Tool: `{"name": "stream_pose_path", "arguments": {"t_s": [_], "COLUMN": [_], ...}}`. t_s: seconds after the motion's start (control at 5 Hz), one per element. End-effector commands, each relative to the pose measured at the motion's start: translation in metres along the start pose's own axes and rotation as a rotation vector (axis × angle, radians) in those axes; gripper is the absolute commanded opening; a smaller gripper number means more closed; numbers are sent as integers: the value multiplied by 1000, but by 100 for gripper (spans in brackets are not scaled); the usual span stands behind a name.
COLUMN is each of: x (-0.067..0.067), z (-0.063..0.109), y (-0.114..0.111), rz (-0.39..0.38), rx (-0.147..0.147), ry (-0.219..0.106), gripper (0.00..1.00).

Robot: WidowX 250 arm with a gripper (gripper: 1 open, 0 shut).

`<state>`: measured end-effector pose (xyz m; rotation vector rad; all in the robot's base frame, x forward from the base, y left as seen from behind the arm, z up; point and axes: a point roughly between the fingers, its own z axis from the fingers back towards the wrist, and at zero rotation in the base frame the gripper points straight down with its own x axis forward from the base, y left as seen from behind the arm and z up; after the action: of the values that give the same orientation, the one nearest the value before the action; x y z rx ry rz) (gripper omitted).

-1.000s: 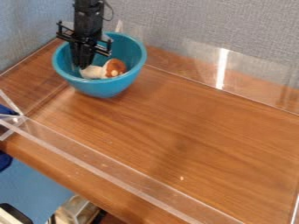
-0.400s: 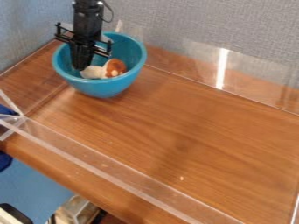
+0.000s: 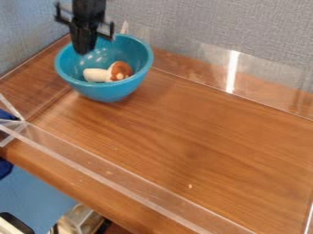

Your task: Remove the mushroom from inside the blue bowl and put it on the table

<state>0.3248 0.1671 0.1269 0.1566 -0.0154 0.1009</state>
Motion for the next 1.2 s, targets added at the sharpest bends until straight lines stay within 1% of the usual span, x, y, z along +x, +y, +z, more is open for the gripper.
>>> {"name": "stream_pose_path", "arguments": {"t_s": [0.0, 0.2, 0.4, 0.6, 0.8, 1.0], "x": [-3, -9, -9, -24, -33, -36], "z": [54, 62, 51, 36, 36, 41], "y": [-3, -27, -46, -69, -106, -135], "rz": [-47, -134, -206, -177, -192, -308], "rx": [-1, -49, -88, -118, -137, -167], "ry": [-123, -141, -122, -80, -71, -46], "gripper": [0, 0, 0, 0, 0, 0]}}
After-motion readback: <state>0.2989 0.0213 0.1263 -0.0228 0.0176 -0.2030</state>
